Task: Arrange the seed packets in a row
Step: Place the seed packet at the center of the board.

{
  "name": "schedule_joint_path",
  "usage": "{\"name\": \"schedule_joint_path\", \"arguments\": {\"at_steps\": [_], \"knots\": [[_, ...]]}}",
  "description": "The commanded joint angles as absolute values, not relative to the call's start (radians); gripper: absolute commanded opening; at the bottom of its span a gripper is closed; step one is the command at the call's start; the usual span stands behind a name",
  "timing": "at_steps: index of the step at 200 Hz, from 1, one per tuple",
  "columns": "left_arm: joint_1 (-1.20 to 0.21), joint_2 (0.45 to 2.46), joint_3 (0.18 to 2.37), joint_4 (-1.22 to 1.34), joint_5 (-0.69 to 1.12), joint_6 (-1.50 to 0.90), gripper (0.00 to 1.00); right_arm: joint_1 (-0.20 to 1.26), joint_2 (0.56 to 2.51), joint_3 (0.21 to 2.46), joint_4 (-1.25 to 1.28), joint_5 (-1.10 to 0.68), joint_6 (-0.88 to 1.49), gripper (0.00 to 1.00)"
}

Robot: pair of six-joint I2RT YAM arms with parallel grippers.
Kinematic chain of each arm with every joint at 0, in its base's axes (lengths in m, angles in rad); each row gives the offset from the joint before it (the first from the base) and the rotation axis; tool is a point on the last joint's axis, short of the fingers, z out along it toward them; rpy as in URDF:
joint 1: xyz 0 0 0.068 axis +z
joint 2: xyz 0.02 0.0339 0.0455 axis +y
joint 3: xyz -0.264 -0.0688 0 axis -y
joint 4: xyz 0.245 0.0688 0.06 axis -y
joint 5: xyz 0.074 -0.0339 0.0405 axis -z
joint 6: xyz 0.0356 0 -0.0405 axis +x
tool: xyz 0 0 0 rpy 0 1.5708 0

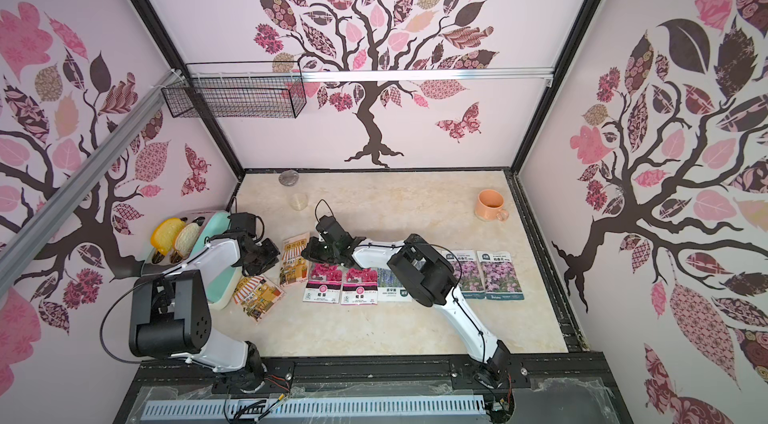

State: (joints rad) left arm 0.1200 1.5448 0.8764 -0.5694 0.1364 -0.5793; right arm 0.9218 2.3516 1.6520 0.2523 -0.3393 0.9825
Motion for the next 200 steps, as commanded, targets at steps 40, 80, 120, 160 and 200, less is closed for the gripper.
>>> {"name": "schedule_joint_path", "arguments": {"at_steps": [40, 80, 120, 160, 200], "knots": [[0.123, 1.616, 0.910, -0.531, 0.130, -0.555, 0.17, 0.979, 2.410, 1.731, 0.147, -0.306, 0.942, 0.15], [0.124, 1.628, 0.926, -0.541, 0.107, -0.543, 0.17, 0.992, 2.409, 1.744, 0.088, -0.285, 0.908, 0.25], [0.123, 1.658, 0.935, -0.538, 0.097, -0.522, 0.17, 1.010, 2.376, 1.742, 0.035, -0.243, 0.852, 0.30], [0.123, 1.723, 0.931, -0.510, 0.135, -0.516, 0.14, 1.026, 2.356, 1.745, 0.006, -0.210, 0.803, 0.42], [0.124, 1.751, 0.930, -0.488, 0.156, -0.507, 0.13, 1.037, 2.316, 1.764, -0.040, -0.131, 0.714, 0.42]]}}
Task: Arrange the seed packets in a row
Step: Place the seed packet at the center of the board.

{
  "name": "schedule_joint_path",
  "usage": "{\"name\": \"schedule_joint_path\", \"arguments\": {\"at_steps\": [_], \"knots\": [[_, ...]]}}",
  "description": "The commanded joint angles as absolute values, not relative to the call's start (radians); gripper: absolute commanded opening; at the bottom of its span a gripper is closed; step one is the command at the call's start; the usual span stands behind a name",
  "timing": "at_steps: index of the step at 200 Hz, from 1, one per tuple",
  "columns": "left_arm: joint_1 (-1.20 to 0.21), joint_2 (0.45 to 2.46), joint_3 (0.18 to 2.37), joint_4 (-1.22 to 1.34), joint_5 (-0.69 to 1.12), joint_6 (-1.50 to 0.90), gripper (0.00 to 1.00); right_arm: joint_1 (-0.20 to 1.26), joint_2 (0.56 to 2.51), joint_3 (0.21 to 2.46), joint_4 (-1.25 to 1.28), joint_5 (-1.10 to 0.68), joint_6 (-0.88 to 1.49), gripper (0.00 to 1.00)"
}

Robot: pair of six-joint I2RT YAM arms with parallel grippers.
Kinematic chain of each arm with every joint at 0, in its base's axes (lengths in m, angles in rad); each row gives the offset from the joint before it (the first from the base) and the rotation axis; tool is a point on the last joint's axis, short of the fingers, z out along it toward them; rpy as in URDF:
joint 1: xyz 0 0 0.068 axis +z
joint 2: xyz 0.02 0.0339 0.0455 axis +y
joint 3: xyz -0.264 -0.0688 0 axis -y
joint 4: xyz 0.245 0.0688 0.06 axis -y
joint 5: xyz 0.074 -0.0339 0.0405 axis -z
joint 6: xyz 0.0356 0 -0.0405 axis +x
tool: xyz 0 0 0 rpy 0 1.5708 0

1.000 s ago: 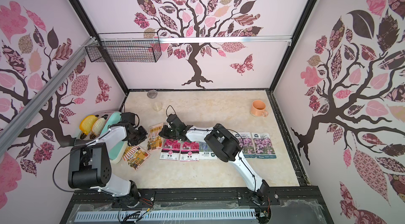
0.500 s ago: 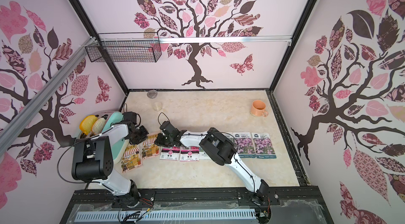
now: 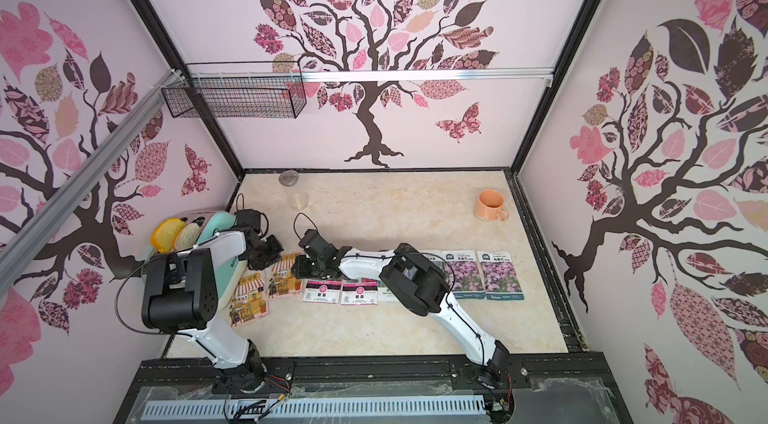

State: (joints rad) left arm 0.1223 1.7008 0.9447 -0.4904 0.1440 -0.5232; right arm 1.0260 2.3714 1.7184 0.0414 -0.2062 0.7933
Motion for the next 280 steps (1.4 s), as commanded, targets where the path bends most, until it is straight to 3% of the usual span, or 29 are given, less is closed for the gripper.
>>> {"name": "schedule_joint_path", "arguments": {"at_steps": [1, 86, 205, 280], "knots": [[0.123, 1.752, 0.931, -0.488, 0.156, -0.506, 0.13, 1.037, 2.315, 1.764, -0.041, -0.129, 0.712, 0.42], [0.118, 1.782, 0.941, -0.481, 0.149, -0.454, 0.07, 1.090, 2.189, 1.721, -0.119, 0.092, 0.586, 0.43], [0.095, 1.726, 0.926, -0.477, 0.108, -0.428, 0.05, 1.080, 2.403, 1.867, -0.088, -0.086, 0.606, 0.39], [0.062, 1.731, 0.926, -0.468, 0.109, -0.428, 0.05, 1.079, 2.385, 1.765, -0.061, -0.106, 0.626, 0.35]]}}
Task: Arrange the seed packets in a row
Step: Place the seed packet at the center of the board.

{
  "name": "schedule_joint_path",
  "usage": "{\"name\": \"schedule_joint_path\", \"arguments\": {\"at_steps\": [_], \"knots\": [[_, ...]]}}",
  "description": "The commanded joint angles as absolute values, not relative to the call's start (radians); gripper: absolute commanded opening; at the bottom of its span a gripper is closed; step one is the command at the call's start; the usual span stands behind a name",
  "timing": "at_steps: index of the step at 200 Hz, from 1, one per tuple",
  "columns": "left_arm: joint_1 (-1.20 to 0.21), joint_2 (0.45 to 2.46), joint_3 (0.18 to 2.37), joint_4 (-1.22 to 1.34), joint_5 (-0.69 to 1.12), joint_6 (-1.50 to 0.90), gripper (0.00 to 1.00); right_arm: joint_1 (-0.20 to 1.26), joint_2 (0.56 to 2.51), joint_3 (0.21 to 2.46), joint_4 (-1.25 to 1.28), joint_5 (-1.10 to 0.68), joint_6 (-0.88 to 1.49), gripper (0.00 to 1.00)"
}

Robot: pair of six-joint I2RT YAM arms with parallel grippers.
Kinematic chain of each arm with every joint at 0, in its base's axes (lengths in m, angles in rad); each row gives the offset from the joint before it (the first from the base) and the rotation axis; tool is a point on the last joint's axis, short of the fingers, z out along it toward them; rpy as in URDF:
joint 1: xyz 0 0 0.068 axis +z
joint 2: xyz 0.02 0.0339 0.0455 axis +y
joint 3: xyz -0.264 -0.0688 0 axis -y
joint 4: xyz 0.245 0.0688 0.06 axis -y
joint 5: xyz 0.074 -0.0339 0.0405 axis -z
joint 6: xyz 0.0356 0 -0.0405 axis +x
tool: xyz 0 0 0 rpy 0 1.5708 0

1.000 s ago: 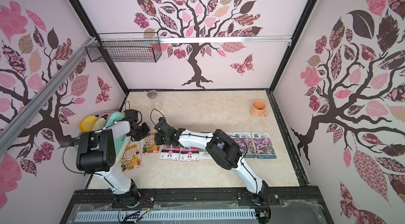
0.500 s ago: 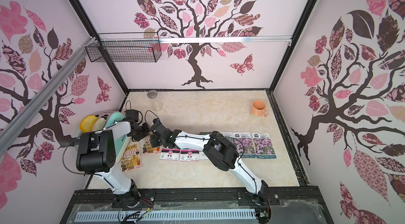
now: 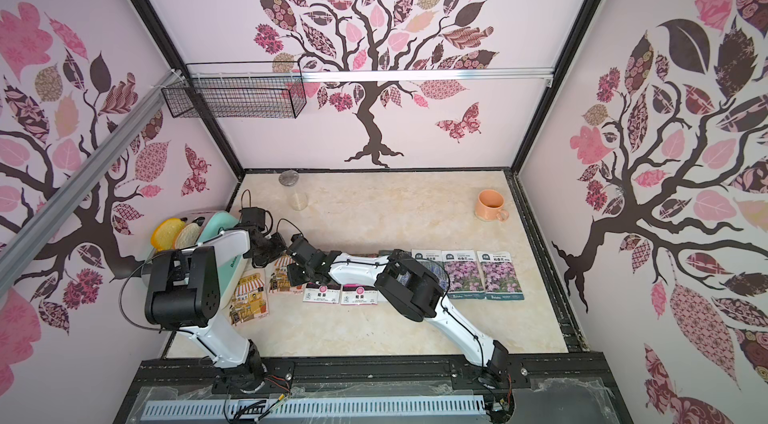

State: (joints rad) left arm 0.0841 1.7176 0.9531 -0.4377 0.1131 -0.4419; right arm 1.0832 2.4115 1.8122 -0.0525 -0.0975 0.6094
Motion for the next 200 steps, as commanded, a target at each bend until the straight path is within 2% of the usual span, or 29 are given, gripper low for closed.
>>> {"name": "schedule_joint_path", "arguments": {"at_steps": [1, 48, 134, 200], "knots": [[0.061, 1.732, 0.925, -0.468, 0.109, -0.428, 0.05, 1.078, 2.384, 1.763, -0.060, -0.105, 0.626, 0.35], [0.001, 1.733, 0.918, -0.462, 0.101, -0.451, 0.05, 1.068, 2.326, 1.655, -0.029, -0.088, 0.627, 0.34], [-0.013, 1.660, 0.898, -0.487, 0.106, -0.483, 0.05, 1.043, 2.263, 1.539, 0.018, -0.106, 0.609, 0.35], [-0.014, 1.643, 0.913, -0.507, 0.074, -0.469, 0.05, 1.045, 2.256, 1.549, 0.016, -0.115, 0.602, 0.36]]}}
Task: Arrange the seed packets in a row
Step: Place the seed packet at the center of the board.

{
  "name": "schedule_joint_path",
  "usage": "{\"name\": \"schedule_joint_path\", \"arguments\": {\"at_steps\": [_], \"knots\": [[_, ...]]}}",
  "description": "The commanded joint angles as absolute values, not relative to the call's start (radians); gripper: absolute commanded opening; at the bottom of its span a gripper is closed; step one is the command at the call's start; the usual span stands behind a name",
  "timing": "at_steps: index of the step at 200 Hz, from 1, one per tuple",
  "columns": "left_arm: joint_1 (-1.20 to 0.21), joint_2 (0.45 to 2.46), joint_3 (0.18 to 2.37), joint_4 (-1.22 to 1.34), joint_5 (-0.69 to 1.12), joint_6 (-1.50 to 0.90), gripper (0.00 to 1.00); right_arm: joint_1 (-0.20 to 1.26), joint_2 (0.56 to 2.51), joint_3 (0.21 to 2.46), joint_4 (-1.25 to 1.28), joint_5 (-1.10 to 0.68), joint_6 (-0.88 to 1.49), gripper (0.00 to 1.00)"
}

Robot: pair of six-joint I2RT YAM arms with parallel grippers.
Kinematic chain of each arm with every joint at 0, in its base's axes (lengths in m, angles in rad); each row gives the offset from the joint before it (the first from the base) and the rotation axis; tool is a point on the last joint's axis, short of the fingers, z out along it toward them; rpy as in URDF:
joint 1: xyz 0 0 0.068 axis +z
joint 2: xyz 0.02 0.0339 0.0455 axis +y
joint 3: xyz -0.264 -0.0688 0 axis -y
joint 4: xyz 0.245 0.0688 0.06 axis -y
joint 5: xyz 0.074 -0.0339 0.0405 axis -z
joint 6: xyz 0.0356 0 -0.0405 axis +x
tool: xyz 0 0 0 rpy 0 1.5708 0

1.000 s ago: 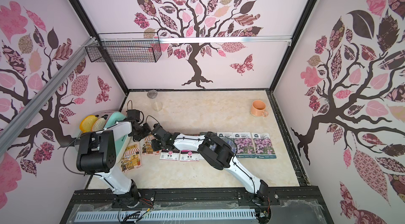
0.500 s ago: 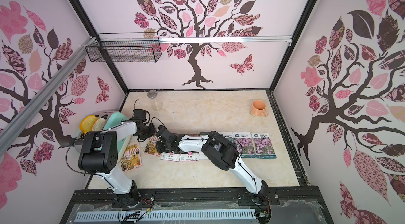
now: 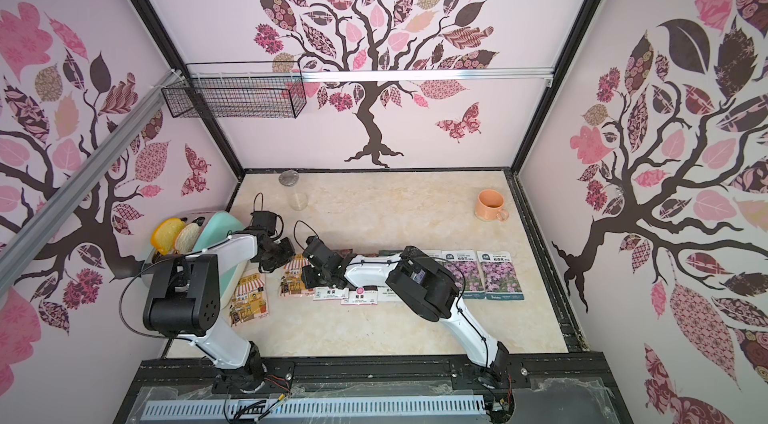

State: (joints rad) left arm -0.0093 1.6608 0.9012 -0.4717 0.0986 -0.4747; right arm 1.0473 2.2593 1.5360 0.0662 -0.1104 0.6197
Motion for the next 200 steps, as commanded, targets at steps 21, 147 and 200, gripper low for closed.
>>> {"name": "schedule_joint_path", "arguments": {"at_steps": [21, 147, 200], "knots": [[-0.014, 1.646, 0.937, -0.523, 0.066, -0.458, 0.05, 1.046, 2.267, 1.562, 0.019, -0.129, 0.601, 0.36], [-0.012, 1.549, 0.969, -0.554, 0.033, -0.489, 0.16, 1.068, 2.245, 1.613, 0.008, -0.140, 0.574, 0.39], [0.066, 1.265, 0.876, -0.738, -0.058, -0.603, 0.31, 1.069, 2.218, 1.700, -0.107, -0.323, 0.439, 0.43]]}}
